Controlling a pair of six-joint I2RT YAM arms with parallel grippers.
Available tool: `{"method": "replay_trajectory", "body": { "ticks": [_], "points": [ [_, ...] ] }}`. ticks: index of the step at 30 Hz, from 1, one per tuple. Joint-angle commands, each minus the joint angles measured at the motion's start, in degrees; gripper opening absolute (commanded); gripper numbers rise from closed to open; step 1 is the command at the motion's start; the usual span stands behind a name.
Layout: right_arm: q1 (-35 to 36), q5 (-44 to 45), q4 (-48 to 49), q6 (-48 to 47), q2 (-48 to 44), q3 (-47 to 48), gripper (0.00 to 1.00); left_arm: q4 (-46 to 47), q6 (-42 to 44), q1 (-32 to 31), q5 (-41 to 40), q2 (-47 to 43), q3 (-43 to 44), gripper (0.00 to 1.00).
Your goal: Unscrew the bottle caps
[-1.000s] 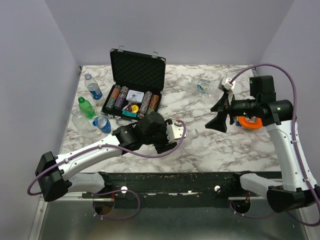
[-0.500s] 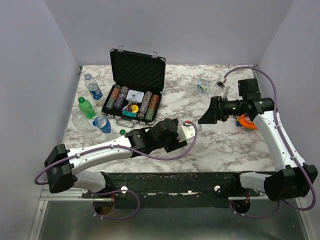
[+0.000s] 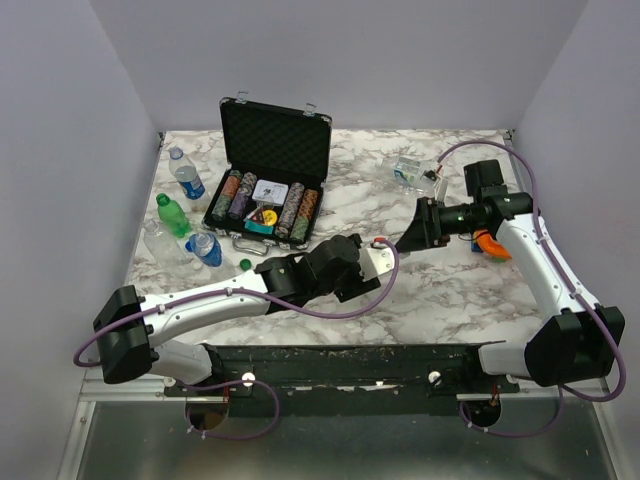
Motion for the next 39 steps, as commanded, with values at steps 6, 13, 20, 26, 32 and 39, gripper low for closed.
{"method": "replay_trajectory", "body": {
  "ticks": [6,13,20,26,32,39],
  "points": [
    [0.3,-5.7,-1.4,-2.3,-1.1,1.6,0.33,2.2,-0.9,-0.3,-0.8,-0.2,0.3,0.0],
    [2.1,-7.3,-6.4,-12.6,-2.1,4.4,0.17,4.0,-2.7,2.2,10.6,-3.3,-1.9,0.0],
    [8.6,-8.0,-17.6,-42.4,-4.4,8.6,0.08,2.2,-3.7,14.3,46.3,-6.1,-1.4,0.0],
    [11.9,-10.2,-27.4,-73.6,-7.2,8.4,0.11,-9.5,5.2,19.2,66.3,-0.7,3.8,0.0],
    [12.3,-8.0,-25.5,-69.6,-7.0,9.1,0.17,-18.8,11.0,20.3,66.4,4.2,8.2,0.0],
    [12.3,-2.8,-13.2,-47.5,-10.4,7.9,0.68,-9.3,7.9,19.6,49.8,-2.1,2.4,0.0]
  ]
}}
